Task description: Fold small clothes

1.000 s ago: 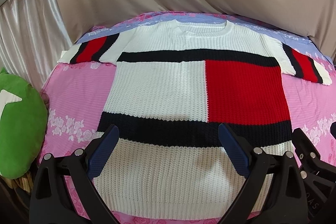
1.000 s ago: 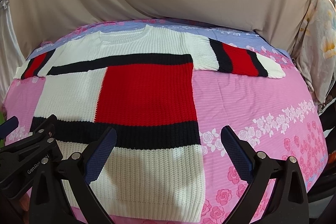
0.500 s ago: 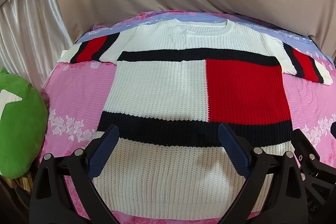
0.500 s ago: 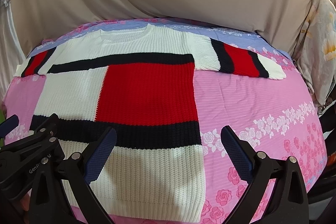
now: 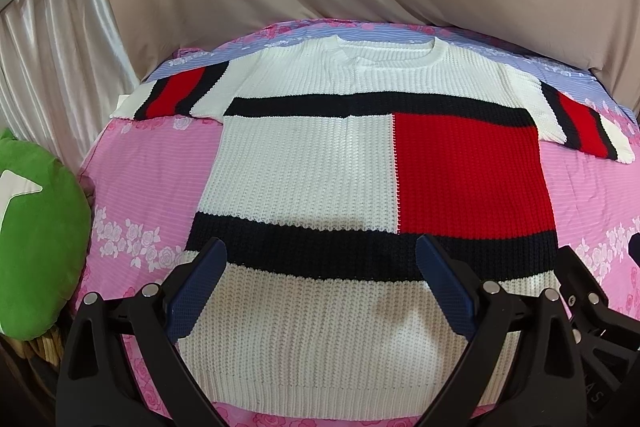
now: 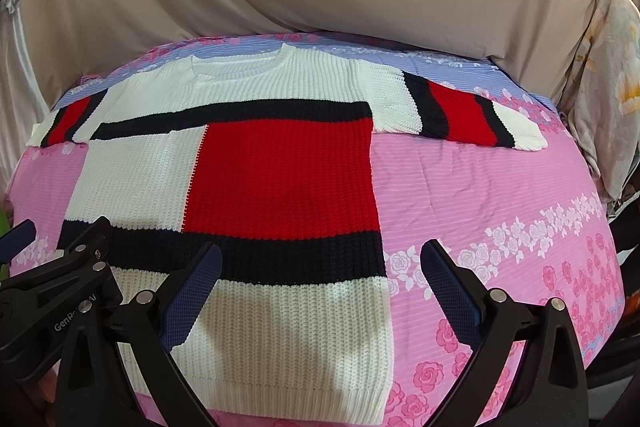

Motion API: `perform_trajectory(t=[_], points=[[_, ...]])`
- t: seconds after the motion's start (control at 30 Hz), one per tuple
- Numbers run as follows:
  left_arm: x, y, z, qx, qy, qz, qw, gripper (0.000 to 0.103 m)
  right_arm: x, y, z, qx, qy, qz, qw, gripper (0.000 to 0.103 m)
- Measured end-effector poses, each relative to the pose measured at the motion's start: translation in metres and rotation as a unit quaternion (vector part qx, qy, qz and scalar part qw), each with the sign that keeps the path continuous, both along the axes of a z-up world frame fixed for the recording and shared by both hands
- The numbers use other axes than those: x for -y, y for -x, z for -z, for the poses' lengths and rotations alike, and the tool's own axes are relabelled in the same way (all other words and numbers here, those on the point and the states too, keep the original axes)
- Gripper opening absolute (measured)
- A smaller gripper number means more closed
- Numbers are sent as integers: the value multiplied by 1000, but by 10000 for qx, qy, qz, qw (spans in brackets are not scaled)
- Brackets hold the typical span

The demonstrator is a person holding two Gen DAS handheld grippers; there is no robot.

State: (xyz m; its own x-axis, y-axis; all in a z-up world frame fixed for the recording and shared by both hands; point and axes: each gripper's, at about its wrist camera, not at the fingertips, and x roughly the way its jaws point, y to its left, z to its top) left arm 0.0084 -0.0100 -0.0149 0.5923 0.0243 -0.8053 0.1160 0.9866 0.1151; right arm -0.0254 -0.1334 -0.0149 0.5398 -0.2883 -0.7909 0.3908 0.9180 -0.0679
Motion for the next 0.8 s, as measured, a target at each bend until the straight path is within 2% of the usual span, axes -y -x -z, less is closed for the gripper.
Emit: perform_trajectory(t=[0.8], points=[[-1, -4, 1, -1, -37, -25, 10000, 93, 1, -4, 2, -24, -51, -2, 10000, 98]])
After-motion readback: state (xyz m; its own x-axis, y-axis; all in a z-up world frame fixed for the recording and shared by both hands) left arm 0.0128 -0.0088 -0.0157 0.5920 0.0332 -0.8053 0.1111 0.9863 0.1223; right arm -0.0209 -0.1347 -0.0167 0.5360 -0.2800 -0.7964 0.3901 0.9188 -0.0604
